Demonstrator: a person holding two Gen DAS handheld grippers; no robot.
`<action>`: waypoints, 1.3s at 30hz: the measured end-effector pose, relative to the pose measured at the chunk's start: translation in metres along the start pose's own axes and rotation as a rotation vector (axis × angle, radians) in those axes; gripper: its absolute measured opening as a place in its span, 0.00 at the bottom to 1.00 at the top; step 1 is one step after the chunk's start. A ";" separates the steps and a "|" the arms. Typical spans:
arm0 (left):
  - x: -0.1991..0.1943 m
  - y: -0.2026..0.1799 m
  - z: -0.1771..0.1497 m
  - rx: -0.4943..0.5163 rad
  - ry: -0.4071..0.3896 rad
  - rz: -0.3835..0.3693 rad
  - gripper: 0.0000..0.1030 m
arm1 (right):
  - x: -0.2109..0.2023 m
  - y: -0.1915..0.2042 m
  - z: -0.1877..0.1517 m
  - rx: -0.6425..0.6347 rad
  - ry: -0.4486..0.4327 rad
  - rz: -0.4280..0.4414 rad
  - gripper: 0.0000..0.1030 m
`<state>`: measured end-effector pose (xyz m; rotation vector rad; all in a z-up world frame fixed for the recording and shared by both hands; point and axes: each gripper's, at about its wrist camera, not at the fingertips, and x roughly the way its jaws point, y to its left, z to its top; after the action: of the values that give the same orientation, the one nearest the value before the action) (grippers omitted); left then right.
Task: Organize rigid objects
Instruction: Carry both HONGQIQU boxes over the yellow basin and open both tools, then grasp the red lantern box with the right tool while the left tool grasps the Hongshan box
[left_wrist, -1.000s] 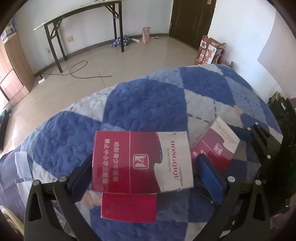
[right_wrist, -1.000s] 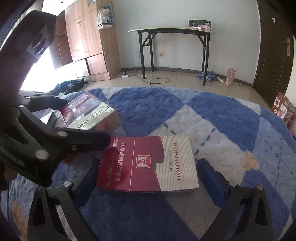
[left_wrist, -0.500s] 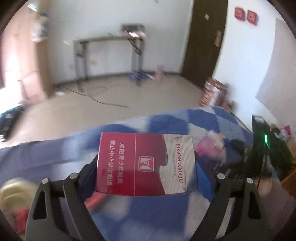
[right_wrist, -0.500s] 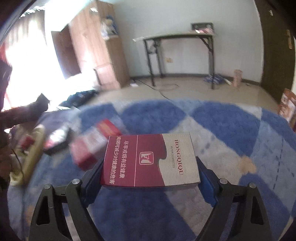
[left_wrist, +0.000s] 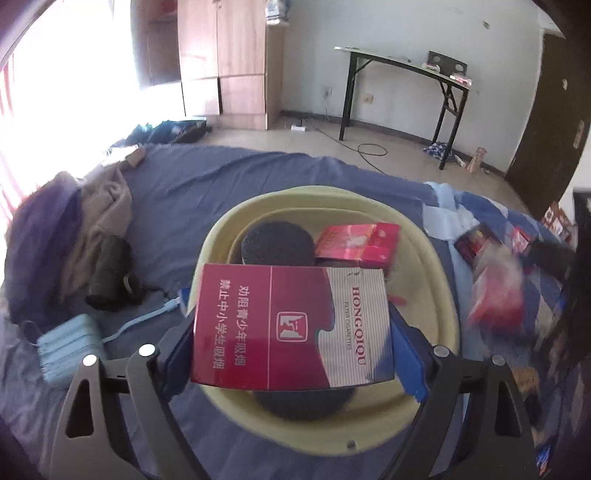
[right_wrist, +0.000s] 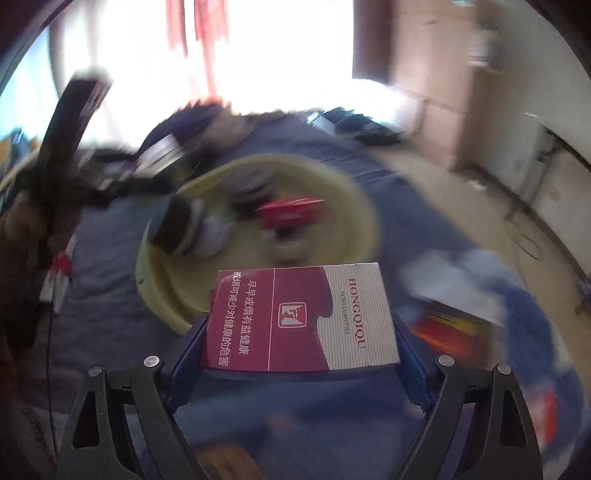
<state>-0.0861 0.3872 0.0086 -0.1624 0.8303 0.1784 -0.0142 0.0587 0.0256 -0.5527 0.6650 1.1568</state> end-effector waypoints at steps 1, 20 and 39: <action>0.007 0.002 0.005 -0.004 0.004 -0.006 0.86 | 0.015 0.009 0.006 -0.010 0.025 0.028 0.86; 0.067 0.029 0.064 -0.084 0.041 0.100 0.90 | 0.073 0.035 0.026 -0.151 0.069 -0.084 1.00; 0.067 -0.226 0.063 0.430 0.101 -0.246 1.00 | -0.116 -0.194 -0.150 0.369 -0.124 -0.263 1.00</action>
<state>0.0532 0.1867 0.0171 0.1325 0.9224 -0.2416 0.1123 -0.1811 0.0181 -0.2429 0.6579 0.7903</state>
